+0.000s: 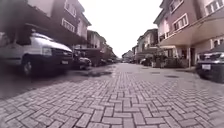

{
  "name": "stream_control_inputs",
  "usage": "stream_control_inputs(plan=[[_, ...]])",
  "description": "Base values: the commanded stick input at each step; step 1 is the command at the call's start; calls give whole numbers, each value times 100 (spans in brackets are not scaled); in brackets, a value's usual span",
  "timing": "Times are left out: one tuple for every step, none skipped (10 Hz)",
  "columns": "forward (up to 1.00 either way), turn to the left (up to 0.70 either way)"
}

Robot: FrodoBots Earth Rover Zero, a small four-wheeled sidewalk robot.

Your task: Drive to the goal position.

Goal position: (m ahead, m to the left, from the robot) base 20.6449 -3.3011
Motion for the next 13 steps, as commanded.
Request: stream_control_inputs(plan=[[69, 3], [69, 3], [69, 3], [69, 3], [69, 3], [69, 3], [69, 3], [69, 3], [69, 3], [69, 3], [69, 3], [69, 3], [69, 3]])
